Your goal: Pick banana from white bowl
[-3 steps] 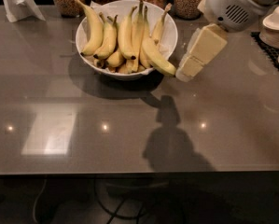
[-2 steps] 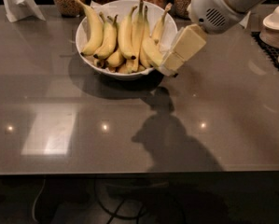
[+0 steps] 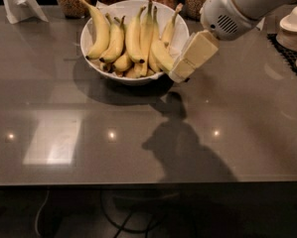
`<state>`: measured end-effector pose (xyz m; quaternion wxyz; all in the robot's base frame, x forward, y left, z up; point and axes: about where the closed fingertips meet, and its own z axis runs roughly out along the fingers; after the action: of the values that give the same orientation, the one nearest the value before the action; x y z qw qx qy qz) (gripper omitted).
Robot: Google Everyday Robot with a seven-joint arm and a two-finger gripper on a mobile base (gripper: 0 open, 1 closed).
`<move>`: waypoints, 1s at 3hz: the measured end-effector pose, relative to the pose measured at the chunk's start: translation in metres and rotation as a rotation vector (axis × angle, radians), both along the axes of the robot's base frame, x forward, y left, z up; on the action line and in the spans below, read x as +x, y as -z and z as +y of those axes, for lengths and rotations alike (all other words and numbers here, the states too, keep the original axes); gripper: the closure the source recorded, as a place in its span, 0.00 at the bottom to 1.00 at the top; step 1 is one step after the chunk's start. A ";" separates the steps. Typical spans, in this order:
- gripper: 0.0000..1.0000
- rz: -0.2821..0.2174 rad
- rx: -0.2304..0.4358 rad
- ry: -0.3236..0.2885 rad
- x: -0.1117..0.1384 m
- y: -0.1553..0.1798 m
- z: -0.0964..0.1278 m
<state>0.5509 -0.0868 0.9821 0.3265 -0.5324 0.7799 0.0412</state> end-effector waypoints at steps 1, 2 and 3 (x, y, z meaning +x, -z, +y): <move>0.00 -0.005 0.024 0.009 0.010 0.017 0.017; 0.04 0.012 0.050 0.017 0.020 0.037 0.034; 0.20 0.038 0.068 0.028 0.031 0.056 0.045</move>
Offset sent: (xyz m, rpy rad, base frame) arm 0.0345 0.0521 -0.0631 0.0845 0.0355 -0.0304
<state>0.5815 -0.0417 0.9257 0.3301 -0.5091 0.7916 0.0731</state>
